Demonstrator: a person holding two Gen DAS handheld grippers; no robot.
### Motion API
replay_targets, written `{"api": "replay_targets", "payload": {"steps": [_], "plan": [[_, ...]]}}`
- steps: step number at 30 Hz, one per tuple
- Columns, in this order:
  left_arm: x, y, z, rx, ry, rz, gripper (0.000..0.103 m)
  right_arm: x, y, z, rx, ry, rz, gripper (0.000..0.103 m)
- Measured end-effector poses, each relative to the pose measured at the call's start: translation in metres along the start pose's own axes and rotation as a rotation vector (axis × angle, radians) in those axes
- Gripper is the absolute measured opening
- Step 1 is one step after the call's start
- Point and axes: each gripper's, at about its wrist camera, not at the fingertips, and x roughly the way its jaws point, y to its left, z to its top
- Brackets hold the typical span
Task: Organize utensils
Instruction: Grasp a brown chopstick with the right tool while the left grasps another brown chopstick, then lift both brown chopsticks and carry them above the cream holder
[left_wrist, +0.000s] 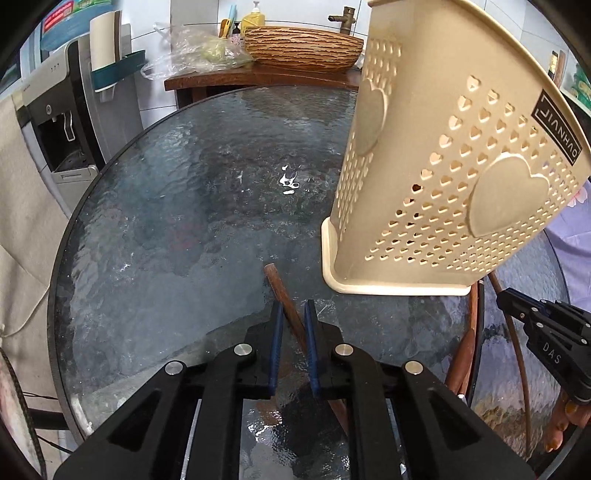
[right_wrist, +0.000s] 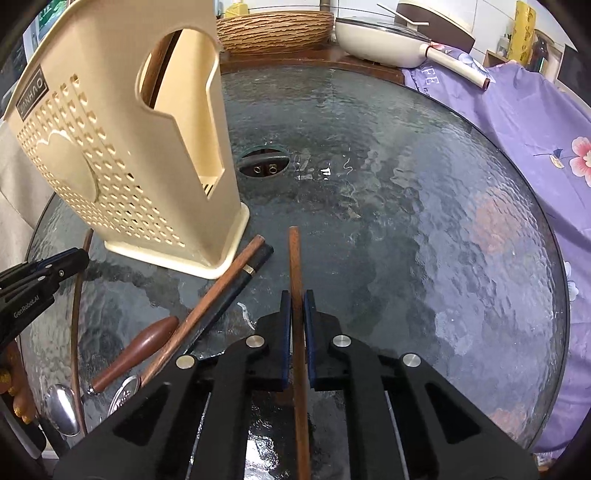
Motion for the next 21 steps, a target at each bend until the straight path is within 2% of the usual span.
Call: {"api": "replay_targets", "payload": {"steps": [11,21], "plan": [[-0.002,0.000,-0.008,-0.068,0.003,-0.058,0.009,-0.002,-0.004,-0.005,0.038,-0.017,0.051,0.007],[-0.013,0.003,-0.014,-0.091,-0.025,-0.074,0.009,-0.016,-0.002,-0.019,0.044,-0.068,0.097,0.007]]}}
